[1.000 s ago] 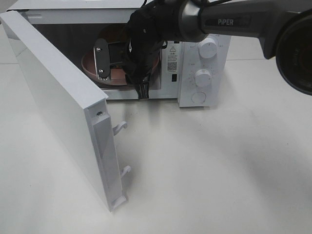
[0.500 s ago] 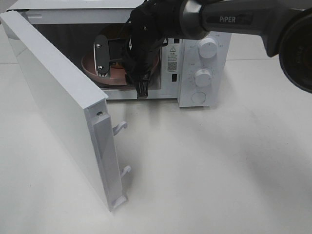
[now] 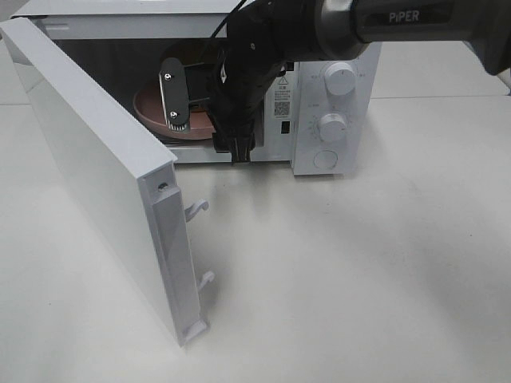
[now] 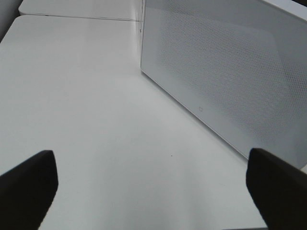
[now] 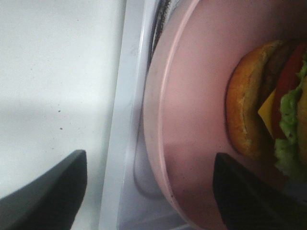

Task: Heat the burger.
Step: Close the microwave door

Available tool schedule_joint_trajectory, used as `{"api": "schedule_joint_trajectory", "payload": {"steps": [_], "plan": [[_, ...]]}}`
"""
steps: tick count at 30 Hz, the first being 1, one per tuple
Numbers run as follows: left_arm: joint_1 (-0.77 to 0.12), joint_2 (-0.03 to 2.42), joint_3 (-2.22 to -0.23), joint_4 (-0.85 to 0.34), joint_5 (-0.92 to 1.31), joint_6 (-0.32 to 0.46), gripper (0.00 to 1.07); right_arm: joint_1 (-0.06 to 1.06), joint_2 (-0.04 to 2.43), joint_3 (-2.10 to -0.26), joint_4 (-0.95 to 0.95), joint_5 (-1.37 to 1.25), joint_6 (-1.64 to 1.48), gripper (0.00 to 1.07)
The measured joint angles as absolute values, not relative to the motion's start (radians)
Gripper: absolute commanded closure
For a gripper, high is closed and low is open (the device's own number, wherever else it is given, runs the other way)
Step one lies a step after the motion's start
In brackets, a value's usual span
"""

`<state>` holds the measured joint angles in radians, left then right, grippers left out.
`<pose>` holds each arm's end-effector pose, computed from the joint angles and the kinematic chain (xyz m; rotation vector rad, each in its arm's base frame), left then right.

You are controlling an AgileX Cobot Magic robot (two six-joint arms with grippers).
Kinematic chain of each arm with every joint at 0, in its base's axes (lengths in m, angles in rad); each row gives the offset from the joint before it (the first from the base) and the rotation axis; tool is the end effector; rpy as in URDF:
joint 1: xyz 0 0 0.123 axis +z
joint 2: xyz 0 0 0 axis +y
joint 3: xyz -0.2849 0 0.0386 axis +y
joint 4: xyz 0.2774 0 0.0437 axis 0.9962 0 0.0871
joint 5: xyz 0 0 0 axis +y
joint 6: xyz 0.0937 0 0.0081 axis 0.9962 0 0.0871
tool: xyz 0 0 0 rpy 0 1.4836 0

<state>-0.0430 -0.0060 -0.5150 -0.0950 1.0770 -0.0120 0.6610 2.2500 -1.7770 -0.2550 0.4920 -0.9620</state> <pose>0.0170 -0.0086 0.2936 0.0381 2.0388 -0.1480 0.4303 0.3204 0.1619 -1.9334 1.5268 -0.3787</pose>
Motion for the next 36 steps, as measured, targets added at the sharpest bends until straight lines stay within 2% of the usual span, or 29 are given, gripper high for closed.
{"api": "schedule_joint_trajectory", "payload": {"steps": [5, 19, 36], "plan": [[-0.043, -0.006, -0.515, -0.095, 1.077, -0.012, 0.07, 0.661, 2.204, -1.705, -0.255, 0.464, -0.961, 0.28], [-0.043, -0.006, -0.515, -0.095, 1.077, -0.012, 0.07, 0.661, 2.056, -1.488, -0.255, 0.453, -0.844, 0.29], [-0.043, -0.006, -0.515, -0.095, 1.077, -0.012, 0.07, 0.661, 1.756, -1.192, -0.255, 0.454, -0.606, 0.30]]}}
